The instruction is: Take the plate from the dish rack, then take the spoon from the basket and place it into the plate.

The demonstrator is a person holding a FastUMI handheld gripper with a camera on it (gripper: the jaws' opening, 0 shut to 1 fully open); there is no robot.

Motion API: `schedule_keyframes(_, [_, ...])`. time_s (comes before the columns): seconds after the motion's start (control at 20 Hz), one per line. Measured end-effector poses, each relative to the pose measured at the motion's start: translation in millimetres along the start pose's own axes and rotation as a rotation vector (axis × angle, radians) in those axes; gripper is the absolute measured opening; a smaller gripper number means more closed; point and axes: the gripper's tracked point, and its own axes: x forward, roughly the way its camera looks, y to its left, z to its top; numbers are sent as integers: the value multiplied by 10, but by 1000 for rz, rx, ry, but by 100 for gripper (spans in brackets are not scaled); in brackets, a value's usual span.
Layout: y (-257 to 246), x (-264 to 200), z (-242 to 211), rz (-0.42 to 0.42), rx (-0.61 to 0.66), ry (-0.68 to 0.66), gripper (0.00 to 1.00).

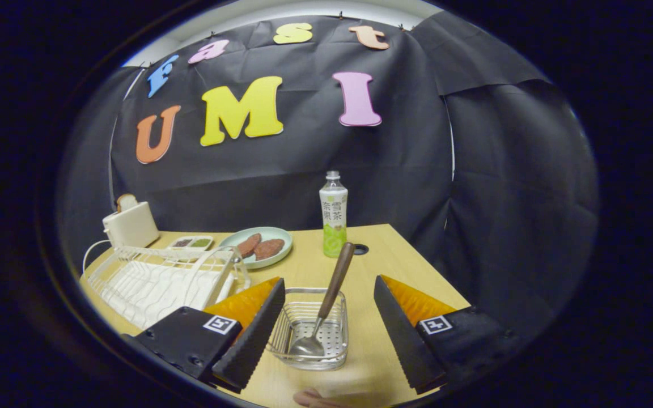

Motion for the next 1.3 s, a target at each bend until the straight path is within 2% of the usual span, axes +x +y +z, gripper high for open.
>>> schedule_keyframes(0.1, [2, 170, -20, 4, 49, 34, 100])
schedule_keyframes(0.2, [-92, 295, -11, -32, 87, 40, 100])
schedule_keyframes(0.3, [-72, 330, -4, -9, 121, 49, 94])
schedule_keyframes(0.55, [-47, 320, 75, -28, 102, 19, 37])
schedule_keyframes(0.6, [11, 297, 110, -15, 101, 15, 28])
schedule_keyframes(0.65, [92, 194, 158, 2, 99, 5, 23])
schedule_keyframes(0.8, [123, 48, 312, -31, 60, -32, 18])
schedule_keyframes(0.9, [277, -127, 429, -13, 45, -49, 18])
schedule_keyframes(1.15, [406, -595, 819, -51, -57, -170, 18])
schedule_keyframes(1.3, [501, -982, 965, -39, -82, -212, 18])
